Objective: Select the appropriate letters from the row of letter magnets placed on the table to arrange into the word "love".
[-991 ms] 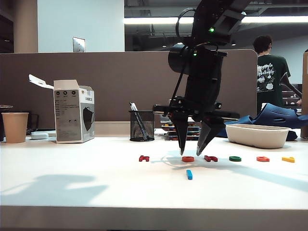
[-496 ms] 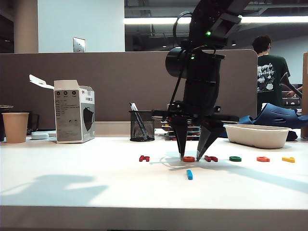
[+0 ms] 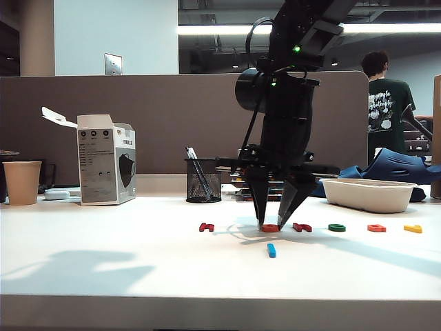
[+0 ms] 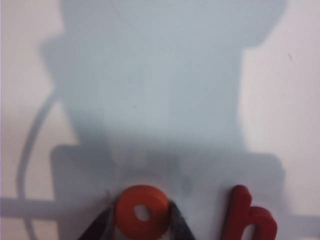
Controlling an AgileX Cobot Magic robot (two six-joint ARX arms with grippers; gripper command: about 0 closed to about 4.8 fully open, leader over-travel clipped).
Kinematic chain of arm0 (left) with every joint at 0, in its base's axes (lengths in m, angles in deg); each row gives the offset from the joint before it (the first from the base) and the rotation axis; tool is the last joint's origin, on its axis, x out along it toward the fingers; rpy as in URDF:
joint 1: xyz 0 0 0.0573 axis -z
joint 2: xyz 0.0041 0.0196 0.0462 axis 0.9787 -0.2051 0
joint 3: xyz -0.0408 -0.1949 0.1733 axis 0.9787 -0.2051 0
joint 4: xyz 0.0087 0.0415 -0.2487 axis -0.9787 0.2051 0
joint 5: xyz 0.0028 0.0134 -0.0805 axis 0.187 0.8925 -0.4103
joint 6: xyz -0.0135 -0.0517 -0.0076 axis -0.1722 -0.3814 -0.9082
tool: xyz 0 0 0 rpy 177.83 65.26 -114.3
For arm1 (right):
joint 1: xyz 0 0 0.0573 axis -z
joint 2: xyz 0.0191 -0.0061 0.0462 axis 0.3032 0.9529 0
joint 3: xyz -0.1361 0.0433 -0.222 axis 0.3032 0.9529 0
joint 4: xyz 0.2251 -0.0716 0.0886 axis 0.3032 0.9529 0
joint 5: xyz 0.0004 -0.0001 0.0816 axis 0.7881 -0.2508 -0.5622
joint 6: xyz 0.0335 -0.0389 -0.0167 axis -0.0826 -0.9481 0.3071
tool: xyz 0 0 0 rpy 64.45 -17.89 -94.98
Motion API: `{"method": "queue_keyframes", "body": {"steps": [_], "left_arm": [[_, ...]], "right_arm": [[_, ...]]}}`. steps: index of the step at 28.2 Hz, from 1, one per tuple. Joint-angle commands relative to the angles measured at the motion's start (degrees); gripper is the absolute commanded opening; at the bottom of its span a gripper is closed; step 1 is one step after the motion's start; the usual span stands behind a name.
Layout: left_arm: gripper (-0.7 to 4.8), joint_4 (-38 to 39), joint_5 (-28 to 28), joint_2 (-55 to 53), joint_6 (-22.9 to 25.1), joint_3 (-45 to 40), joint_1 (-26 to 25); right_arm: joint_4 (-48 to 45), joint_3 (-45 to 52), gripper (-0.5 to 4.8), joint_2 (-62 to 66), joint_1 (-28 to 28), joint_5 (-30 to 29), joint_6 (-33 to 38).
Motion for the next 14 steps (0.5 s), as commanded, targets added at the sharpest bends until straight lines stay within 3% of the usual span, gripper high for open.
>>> {"method": "queue_keyframes", "body": {"steps": [1,14], "left_arm": [[-0.05,-0.5,0.2,0.1,-0.1,0.2,0.1],[-0.05,-0.5,0.2,0.1,-0.1,0.2,0.1]], "right_arm": [[0.8,0.3,1.03,0.8,-0.1,-0.4,-0.2],[4.8,-1.1,1.04,0.5,-0.1,-0.2,-0.2]]}}
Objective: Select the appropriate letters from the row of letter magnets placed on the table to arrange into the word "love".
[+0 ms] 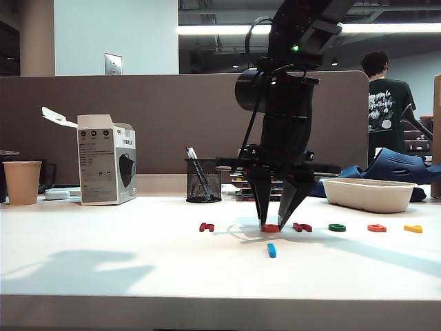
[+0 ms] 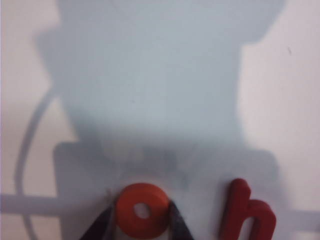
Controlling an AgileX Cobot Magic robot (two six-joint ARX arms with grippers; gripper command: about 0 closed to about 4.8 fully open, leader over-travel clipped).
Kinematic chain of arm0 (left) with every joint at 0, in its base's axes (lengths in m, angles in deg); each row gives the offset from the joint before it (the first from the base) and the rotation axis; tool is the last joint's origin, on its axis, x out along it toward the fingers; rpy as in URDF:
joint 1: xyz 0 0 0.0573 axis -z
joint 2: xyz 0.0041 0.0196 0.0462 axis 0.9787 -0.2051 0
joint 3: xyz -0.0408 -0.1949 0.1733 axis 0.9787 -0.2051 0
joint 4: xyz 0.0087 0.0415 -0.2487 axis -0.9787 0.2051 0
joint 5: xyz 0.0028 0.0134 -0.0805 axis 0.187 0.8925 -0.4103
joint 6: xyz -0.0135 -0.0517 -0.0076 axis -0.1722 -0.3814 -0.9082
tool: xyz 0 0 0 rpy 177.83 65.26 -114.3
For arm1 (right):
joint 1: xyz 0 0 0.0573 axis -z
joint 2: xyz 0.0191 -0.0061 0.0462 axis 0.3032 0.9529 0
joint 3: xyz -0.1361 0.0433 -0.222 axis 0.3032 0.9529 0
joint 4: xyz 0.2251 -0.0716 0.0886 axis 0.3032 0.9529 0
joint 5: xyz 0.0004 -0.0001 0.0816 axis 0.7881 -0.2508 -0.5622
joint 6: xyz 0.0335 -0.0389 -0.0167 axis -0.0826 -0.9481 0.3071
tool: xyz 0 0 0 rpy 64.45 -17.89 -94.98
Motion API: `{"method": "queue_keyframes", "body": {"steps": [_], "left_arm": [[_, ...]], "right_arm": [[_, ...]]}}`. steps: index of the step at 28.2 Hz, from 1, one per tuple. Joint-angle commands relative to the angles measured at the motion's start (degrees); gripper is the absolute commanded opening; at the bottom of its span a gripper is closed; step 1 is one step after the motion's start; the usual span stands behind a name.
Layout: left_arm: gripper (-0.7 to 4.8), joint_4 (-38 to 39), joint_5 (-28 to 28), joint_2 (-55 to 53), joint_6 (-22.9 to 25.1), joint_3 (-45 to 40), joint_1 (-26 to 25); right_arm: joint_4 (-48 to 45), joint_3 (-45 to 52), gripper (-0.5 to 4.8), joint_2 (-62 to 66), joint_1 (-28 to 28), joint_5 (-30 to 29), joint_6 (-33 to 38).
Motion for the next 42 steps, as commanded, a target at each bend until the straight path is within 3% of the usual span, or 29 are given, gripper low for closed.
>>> {"method": "queue_keyframes", "body": {"steps": [1,10,19,26,30,42], "left_arm": [[-0.05,-0.5,0.2,0.1,-0.1,0.2,0.1],[-0.05,-0.5,0.2,0.1,-0.1,0.2,0.1],[-0.05,-0.5,0.2,0.1,-0.1,0.2,0.1],[-0.05,-0.5,0.2,0.1,-0.1,0.2,0.1],[-0.05,-0.5,0.2,0.1,-0.1,0.2,0.1],[-0.05,-0.5,0.2,0.2,-0.1,0.2,0.1]], "right_arm": [[2.3,0.0,1.04,0.2,-0.1,-0.2,-0.1],[5.6,0.0,1.04,-1.2,-0.1,-0.2,-2.3],[5.9,0.3,1.04,-10.6,-0.1,2.7,-3.1],[1.4,14.3,1.04,-19.7,0.0,2.8,-2.2],[-5.4,25.1,1.04,-25.8,-0.2,2.6,2.3],[-14.4,33.6,1.04,-25.1,-3.1,0.1,6.4]]}}
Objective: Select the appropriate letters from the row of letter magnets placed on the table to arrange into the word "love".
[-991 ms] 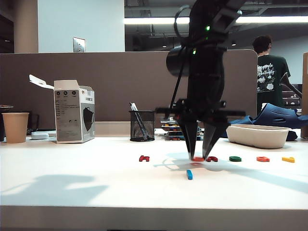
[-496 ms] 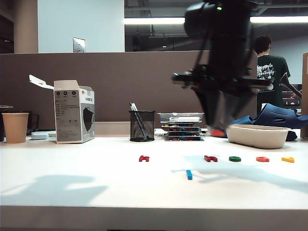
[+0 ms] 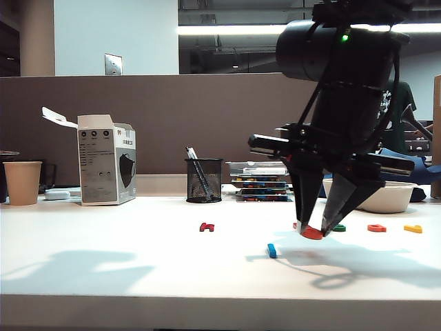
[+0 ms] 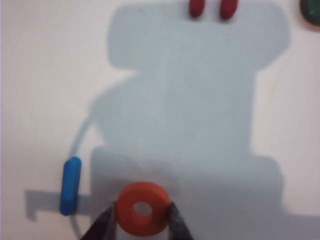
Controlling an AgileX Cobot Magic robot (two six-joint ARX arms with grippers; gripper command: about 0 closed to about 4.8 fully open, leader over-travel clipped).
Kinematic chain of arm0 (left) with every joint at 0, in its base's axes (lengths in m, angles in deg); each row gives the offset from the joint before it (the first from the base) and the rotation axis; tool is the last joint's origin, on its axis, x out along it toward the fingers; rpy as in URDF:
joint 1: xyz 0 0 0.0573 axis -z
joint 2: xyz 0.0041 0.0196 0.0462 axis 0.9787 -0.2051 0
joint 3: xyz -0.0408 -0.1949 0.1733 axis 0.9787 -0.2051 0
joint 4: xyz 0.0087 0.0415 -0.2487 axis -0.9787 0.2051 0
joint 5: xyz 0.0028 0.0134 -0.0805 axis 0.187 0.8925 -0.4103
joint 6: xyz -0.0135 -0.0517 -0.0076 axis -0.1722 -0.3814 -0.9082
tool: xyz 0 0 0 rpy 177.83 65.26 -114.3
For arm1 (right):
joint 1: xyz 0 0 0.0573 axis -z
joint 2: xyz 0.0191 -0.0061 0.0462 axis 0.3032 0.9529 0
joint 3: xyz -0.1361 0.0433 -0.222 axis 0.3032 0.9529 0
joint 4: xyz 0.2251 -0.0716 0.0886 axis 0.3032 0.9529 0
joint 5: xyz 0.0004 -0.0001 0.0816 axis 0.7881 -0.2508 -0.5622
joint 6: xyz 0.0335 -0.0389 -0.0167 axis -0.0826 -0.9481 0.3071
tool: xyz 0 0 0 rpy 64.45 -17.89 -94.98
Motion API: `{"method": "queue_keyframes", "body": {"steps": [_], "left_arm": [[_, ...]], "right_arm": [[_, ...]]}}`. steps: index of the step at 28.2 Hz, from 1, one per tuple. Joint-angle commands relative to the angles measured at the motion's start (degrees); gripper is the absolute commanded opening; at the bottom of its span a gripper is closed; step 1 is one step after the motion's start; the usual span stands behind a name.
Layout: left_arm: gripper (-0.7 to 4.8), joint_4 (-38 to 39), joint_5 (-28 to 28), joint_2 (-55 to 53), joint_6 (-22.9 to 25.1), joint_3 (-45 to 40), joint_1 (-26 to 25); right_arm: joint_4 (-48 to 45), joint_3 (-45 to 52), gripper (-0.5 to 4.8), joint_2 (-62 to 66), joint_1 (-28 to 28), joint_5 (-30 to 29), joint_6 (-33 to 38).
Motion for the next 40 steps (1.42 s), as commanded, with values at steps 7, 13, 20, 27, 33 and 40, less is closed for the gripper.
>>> {"method": "queue_keyframes", "body": {"steps": [7,13,20,27,33,40], "left_arm": [[-0.05,-0.5,0.2,0.2,-0.1,0.2,0.1],[-0.05,-0.5,0.2,0.2,-0.1,0.2,0.1],[-0.05,-0.5,0.2,0.2,-0.1,0.2,0.1],[-0.05,-0.5,0.2,0.2,-0.1,0.2,0.1],[-0.05,-0.5,0.2,0.2,-0.1,0.2,0.1],[-0.05,-0.5,0.2,0.2,-0.1,0.2,0.1]], "right_arm": [[2.6,0.9,1.04,1.8,-0.3,0.5,0.3],[2.3,0.9,1.04,1.8,-0.3,0.3,0.3],[1.3,0.8,1.17,1.8,-0.3,0.3,1.7],[0.9,0.8,1.63,1.8,-0.3,0.3,1.7],[4.5,-2.9,1.77,1.7,-0.3,-0.1,1.3],[9.2,-9.7,1.77,1.7,0.5,3.0,-6.2]]}}
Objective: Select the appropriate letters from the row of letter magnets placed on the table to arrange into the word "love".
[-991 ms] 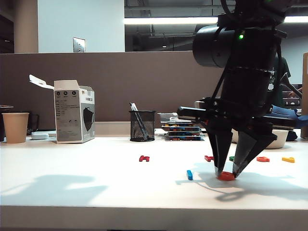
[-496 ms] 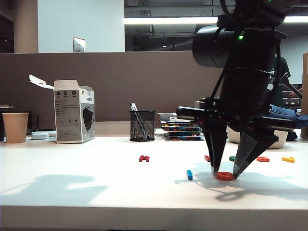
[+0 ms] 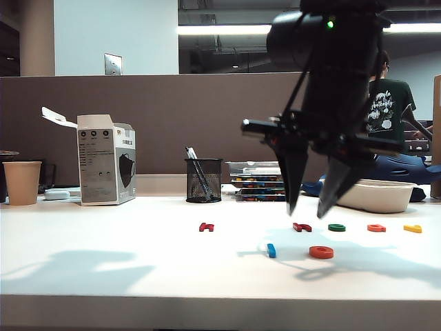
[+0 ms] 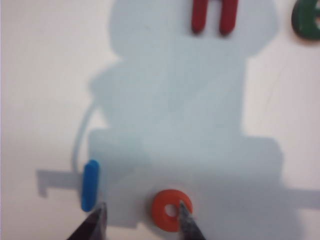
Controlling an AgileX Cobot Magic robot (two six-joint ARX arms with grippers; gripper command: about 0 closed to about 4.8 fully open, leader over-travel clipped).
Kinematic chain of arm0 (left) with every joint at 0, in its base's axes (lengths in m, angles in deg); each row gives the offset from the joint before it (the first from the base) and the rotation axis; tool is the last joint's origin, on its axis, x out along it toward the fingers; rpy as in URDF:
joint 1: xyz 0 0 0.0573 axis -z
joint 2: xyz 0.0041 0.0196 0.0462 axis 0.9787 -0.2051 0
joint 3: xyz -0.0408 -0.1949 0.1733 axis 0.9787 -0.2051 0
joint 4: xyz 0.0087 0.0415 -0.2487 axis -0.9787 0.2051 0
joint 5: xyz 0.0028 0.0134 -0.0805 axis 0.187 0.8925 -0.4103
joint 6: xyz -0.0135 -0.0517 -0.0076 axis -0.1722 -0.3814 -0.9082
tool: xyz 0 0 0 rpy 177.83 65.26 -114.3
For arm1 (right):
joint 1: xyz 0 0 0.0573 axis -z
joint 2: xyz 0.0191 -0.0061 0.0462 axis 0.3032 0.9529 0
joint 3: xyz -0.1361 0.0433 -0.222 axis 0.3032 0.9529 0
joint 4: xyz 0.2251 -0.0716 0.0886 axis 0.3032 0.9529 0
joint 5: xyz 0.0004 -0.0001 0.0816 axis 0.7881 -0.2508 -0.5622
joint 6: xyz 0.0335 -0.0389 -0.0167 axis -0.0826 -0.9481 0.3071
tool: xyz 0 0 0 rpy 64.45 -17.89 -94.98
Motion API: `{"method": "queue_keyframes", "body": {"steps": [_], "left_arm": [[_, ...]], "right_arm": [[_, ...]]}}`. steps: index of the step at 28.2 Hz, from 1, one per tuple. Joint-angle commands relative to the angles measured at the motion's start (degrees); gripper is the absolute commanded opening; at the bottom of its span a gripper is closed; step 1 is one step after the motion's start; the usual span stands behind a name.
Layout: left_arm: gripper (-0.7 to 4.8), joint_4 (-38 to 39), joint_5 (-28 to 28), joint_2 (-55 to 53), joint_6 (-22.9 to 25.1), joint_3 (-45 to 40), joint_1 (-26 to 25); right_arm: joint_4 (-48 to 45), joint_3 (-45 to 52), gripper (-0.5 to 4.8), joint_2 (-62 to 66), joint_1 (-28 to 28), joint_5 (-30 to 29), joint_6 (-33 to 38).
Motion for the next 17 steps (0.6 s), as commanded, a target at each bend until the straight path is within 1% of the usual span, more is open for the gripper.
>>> {"method": "queue_keyframes", "body": {"steps": [1,2,4,7,8,10,13,15,17], "left_arm": [[-0.05,-0.5,0.2,0.2,-0.1,0.2,0.1],[-0.05,-0.5,0.2,0.2,-0.1,0.2,0.1],[-0.05,-0.5,0.2,0.2,-0.1,0.2,0.1],[-0.05,-0.5,0.2,0.2,-0.1,0.2,0.1],[-0.05,-0.5,0.2,0.2,-0.1,0.2,0.1],[-0.05,-0.5,0.2,0.2,-0.1,0.2,0.1],[-0.05,-0.5,0.2,0.2,-0.1,0.2,0.1],[-0.05,-0.5,0.2,0.2,-0.1,0.2,0.1],[-0.05,-0.5,0.2,0.2,-0.1,0.2,0.1]], "right_arm": [[2.7,-3.5,1.76,-0.3,1.5,2.7,-12.7],[4.2,-4.6,1.76,-0.3,3.0,2.6,-20.2],[6.4,-5.2,1.76,-0.3,6.5,2.8,-28.3],[8.3,-5.2,1.76,-0.3,13.4,2.6,-35.8],[8.1,-5.2,1.76,-0.3,16.5,2.1,-39.3],[7.2,-5.2,1.76,-0.3,20.5,-0.6,-44.9],[4.0,-5.2,1.75,-0.2,25.9,-4.8,-49.9],[2.6,-5.2,1.75,-0.2,27.2,-6.7,-50.1],[0.9,-5.2,1.63,0.0,28.3,-7.4,-50.6]]}}
